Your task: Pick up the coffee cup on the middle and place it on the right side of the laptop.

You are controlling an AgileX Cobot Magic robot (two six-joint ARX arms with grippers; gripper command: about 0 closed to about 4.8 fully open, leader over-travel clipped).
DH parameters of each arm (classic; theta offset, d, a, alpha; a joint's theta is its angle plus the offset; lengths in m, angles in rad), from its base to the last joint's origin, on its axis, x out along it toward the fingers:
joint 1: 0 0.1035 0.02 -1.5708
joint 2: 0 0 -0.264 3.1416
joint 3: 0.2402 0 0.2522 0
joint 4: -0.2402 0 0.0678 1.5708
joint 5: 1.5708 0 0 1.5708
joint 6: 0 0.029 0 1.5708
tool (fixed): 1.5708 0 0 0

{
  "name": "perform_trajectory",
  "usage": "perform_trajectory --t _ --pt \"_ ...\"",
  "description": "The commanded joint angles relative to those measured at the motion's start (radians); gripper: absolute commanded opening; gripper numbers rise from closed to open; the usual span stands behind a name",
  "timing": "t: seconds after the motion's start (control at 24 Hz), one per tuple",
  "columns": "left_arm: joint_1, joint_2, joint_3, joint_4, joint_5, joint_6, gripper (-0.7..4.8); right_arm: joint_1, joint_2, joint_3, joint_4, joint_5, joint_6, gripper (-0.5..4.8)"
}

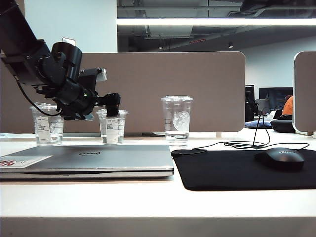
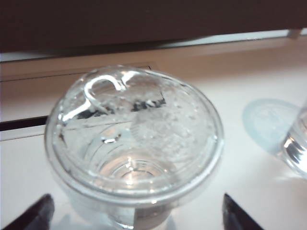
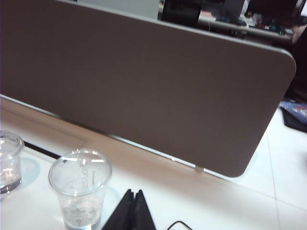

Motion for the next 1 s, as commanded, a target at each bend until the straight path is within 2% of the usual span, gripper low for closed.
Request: perform_trajectory --t 0.04,0.29,0.63,0.92,1.0 --pt "-0.011 0.032 0.041 0.005 -0.01 -0.016 4.79 0.001 -0.006 0.01 0.037 0.002 -0.004 -0.05" --pt "-0.018 0.097 0.096 0.006 -0.038 -0.016 4.79 0.001 -0.006 0.01 0.033 0.002 -0.004 -0.05" --pt "-0.018 0.227 0.254 0.003 -0.1 -0.016 4.79 0.001 -0.006 0.01 -0.017 0.002 -0.005 -0.05" --pt "-0.017 0.244 0.262 0.014 -0.095 -0.016 4.79 0.001 -0.006 0.01 -0.021 0.002 -0.006 -0.05" --pt "-0.017 0.244 0.262 0.035 -0.092 -0.016 4.22 0.001 -0.006 0.01 -0.025 0.002 -0.006 -0.05"
